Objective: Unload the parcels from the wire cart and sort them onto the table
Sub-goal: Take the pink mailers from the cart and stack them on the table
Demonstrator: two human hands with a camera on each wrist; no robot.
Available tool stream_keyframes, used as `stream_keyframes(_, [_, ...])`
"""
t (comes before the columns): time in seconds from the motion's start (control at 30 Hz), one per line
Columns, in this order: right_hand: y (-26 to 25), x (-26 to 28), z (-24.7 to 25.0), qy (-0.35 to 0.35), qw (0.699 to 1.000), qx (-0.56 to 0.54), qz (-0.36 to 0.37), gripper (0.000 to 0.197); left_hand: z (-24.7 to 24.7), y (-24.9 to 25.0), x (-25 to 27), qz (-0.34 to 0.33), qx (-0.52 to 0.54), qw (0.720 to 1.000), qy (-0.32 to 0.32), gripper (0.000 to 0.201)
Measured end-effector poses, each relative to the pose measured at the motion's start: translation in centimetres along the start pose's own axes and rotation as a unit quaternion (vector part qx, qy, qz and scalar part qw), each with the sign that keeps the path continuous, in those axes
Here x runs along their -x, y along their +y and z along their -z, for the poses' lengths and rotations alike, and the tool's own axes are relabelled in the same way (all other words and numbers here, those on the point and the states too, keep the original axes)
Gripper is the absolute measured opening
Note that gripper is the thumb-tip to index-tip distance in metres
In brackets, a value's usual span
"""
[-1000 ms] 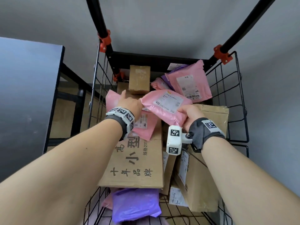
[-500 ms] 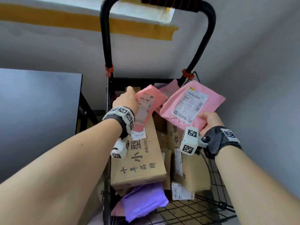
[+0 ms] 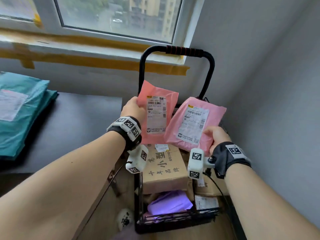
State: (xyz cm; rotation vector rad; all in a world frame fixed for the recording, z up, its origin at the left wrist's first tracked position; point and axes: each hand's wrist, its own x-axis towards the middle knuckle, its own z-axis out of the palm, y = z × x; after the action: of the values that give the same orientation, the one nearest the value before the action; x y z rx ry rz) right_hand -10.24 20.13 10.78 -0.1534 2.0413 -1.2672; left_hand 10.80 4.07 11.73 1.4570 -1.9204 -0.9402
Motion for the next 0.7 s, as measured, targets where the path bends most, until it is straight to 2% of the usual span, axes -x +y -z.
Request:
stream_keyframes(0.17, [2.8, 7.5, -5.0, -0.073, 0.997, -0.004, 0.007, 0.011, 8.1, -3.7, 5.8, 0.021, -0.027, 0.998, 0.047, 0.02])
stream_keyframes(0.3, [3.4, 12.1, -9.3, -0.085, 0.996, -0.008, 0.024, 0.04, 14.8, -6.0, 8.8, 0.047, -0.026, 0.992, 0.113, 0.024])
stream_keyframes(0.47, [1.8, 16.3, -15.4, -0.142, 0.987, 0.017, 0.077, 0.031, 22.5, -8.9, 10.7, 0.074, -0.025, 0.98, 0.182, 0.029])
stream_keyframes(0.57, [0.9, 18.1, -19.9, -0.156, 0.983, 0.033, 0.094, 0.037, 26.8, -11.0, 11.1, 0.088, -0.025, 0.972, 0.214, 0.027])
stream_keyframes(0.7, [-0.5, 21.9, -26.8, -0.19, 0.975, 0.046, 0.107, 0.033, 33.2, -14.5, 10.9, 0.112, -0.016, 0.959, 0.259, 0.025])
